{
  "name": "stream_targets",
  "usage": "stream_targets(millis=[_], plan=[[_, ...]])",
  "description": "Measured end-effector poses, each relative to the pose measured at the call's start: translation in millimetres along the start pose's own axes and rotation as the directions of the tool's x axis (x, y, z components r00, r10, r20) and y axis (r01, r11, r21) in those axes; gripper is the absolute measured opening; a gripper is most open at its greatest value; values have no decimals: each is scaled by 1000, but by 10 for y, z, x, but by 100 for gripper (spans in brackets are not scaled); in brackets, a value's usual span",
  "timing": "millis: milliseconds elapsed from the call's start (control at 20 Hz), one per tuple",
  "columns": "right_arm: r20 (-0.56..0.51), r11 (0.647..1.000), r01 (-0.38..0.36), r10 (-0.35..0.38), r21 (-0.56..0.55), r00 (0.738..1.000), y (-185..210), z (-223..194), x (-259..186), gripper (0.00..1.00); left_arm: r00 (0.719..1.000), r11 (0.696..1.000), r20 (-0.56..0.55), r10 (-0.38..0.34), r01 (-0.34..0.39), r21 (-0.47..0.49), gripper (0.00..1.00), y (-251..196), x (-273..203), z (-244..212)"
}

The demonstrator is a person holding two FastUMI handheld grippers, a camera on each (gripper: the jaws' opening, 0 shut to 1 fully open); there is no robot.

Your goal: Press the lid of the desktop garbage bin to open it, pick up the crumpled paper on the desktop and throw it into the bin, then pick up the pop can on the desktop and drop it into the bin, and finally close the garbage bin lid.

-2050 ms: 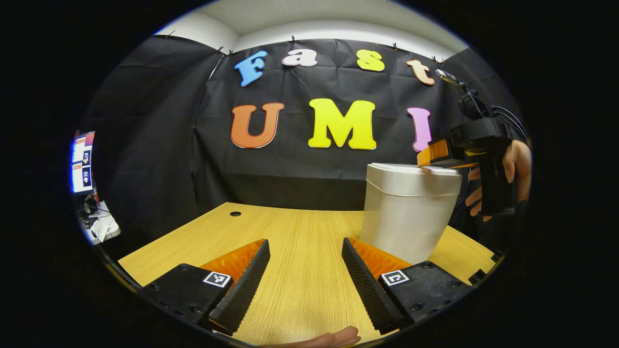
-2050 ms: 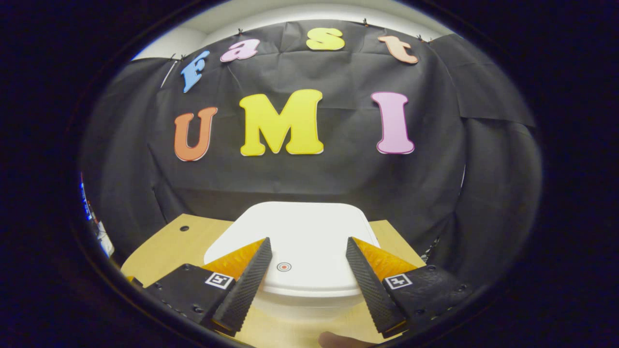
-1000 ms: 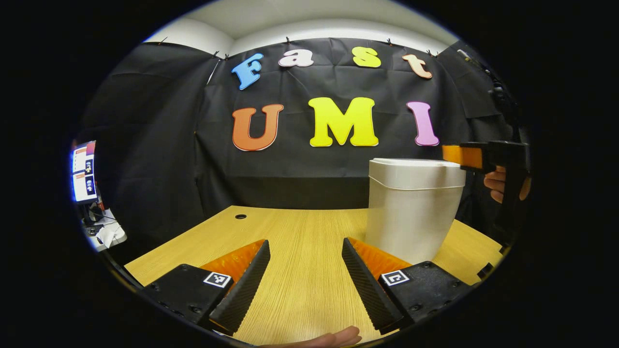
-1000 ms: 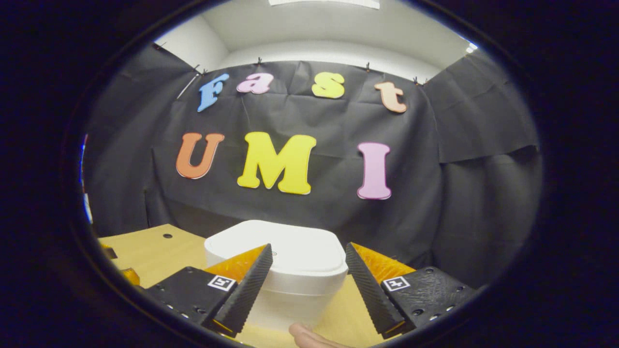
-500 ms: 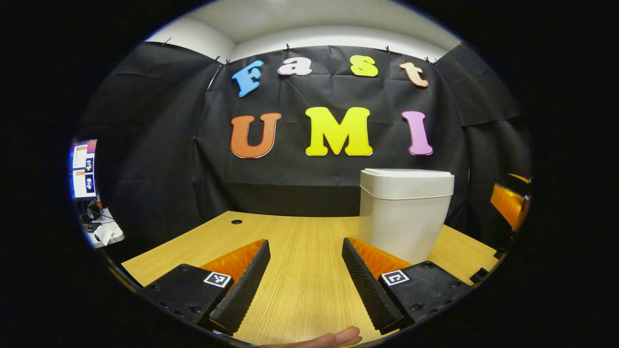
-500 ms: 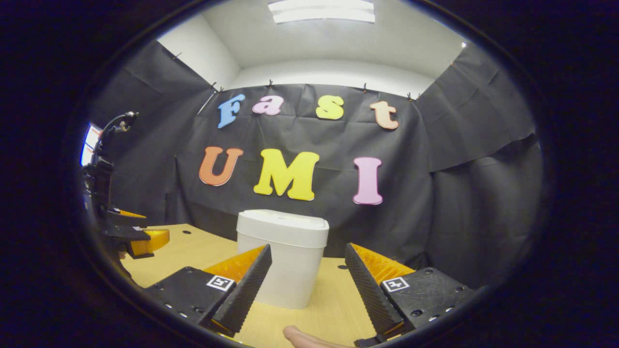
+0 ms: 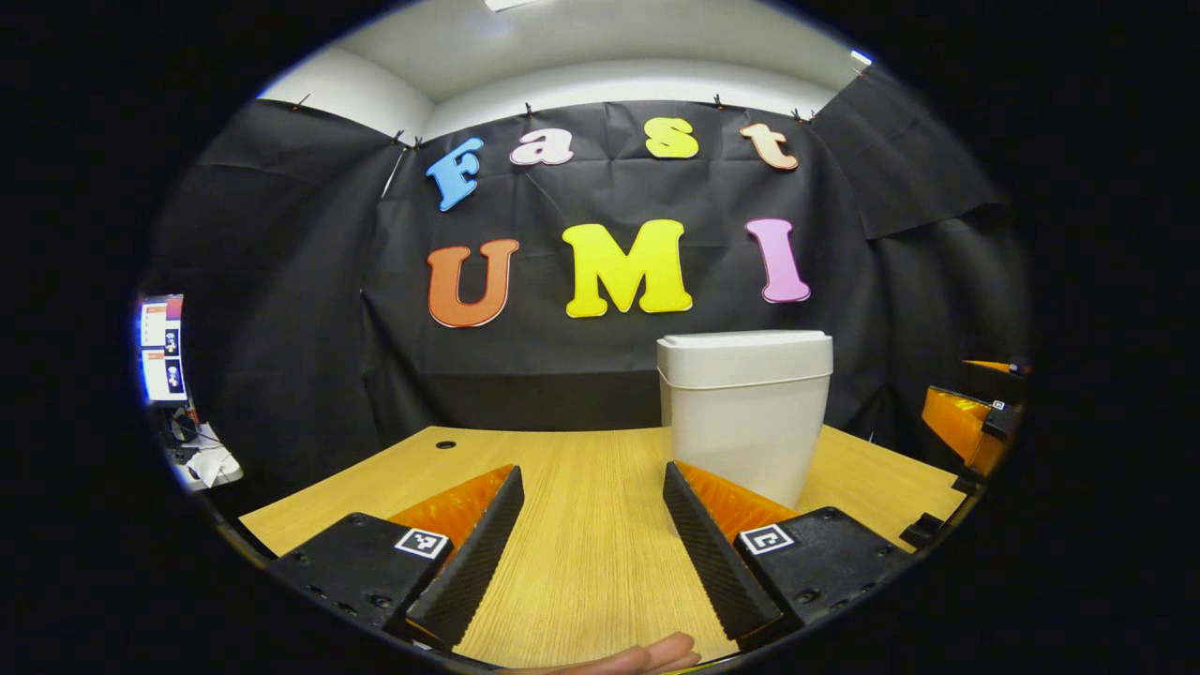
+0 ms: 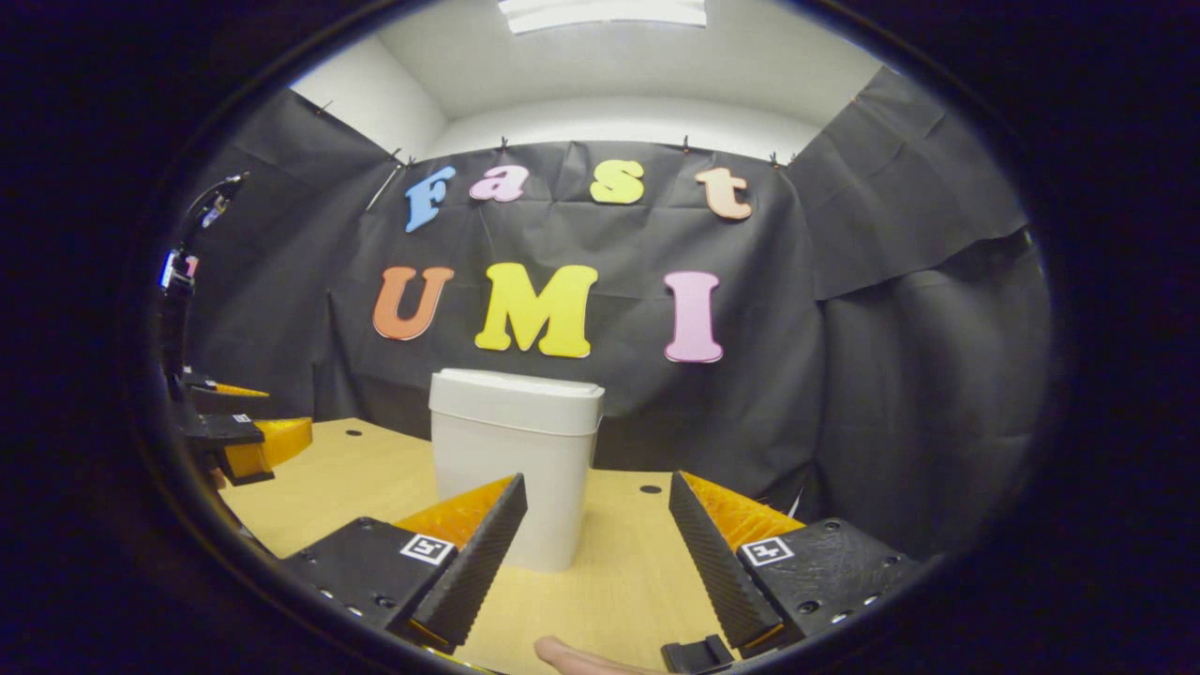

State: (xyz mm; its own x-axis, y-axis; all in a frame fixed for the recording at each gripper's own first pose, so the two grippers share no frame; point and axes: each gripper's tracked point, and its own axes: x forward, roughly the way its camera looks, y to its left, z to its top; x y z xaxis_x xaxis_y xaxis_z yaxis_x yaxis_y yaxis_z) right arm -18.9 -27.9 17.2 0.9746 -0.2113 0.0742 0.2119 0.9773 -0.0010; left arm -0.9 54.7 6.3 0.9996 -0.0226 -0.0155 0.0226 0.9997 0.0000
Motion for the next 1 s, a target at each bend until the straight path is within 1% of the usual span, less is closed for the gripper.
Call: stream_targets(millis=[50,100,200,250,300,450,500,550,600,700,900,1000], plan=[[-3,1000,11,-11,-1,1000,-59,2,-9,92,1000,1000,-1,3,-3,10,97,-14,-10,7],[1,1000,21,-21,-6,1000,-113,30,-24,95,1000,1000,2,13,-13,17,97,-5,-30,25],[28,999,33,-33,-1,999,-193,122,-64,95,1000,999,9,22,-22,23,97,-5,-45,39],[40,999,37,-37,5,999,-218,147,-81,97,1000,1000,9,20,-21,23,97,-22,-51,36],[48,999,38,-38,10,998,-233,170,-94,95,1000,1000,13,18,-19,21,97,-33,-56,42],[46,999,39,-39,-2,998,-195,130,-95,95,1000,1000,5,10,-10,3,97,-54,-47,23],[42,999,42,-42,-8,998,-182,111,-87,97,1000,1000,1,10,-10,4,97,-42,-35,11],[40,999,45,-44,-10,998,-162,102,-77,97,1000,1000,-2,11,-11,4,97,-23,-31,2],[42,999,48,-48,-3,998,-157,109,-77,95,1000,1000,-4,11,-11,3,97,-10,-18,-4],[33,999,42,-42,16,999,-133,76,-62,95,1000,1000,-14,20,-20,-7,97,31,3,-23],[25,998,64,-64,10,998,-222,53,-40,95,999,999,-26,28,-29,-21,97,59,21,-48],[30,998,66,-66,3,997,-237,65,-46,95,1000,1000,-22,20,-20,-16,97,15,24,-37]])
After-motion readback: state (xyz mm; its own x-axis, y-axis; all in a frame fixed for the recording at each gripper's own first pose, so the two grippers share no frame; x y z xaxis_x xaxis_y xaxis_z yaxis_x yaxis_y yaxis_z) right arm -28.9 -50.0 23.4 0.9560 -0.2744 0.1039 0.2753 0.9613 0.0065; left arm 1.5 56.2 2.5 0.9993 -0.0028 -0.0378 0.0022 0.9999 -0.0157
